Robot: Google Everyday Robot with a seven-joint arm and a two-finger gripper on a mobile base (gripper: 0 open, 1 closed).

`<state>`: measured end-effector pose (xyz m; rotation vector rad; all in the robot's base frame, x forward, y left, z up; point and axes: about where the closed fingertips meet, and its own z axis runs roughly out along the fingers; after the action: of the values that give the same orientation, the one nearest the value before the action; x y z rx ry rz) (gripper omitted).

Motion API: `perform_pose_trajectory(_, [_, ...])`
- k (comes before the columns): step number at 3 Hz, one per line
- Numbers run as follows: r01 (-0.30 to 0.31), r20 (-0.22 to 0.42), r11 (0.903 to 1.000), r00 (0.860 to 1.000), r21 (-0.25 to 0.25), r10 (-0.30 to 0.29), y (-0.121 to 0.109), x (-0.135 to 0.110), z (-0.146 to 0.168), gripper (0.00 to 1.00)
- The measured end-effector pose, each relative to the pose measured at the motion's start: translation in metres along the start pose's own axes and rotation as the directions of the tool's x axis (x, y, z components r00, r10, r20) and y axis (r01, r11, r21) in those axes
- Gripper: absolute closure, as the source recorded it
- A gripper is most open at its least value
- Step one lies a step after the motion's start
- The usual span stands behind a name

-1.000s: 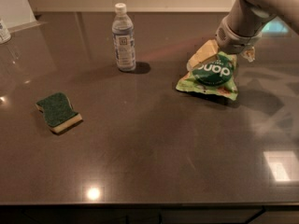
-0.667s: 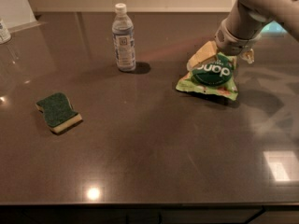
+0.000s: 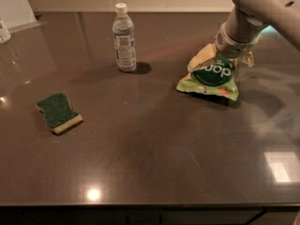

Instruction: Move green rice chip bag near sponge

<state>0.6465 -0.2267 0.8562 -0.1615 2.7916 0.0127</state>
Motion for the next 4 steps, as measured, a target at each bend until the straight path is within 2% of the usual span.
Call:
perform_pose_trajectory(1, [-0.012,-0.005,0.9999,1.000,-0.008,0.012,0.0007,-0.0014,0.0042,0.18])
perform_pose_trajectory(3, [-0.012,-0.012,0.9996,1.000,-0.027,0.012,0.0029,-0.0001,0.0085,0.64])
perform_pose_trajectory(4, [-0.011,-0.013,0.9996,1.000,-0.027,0.011,0.0033,-0.0003,0.0085,0.95])
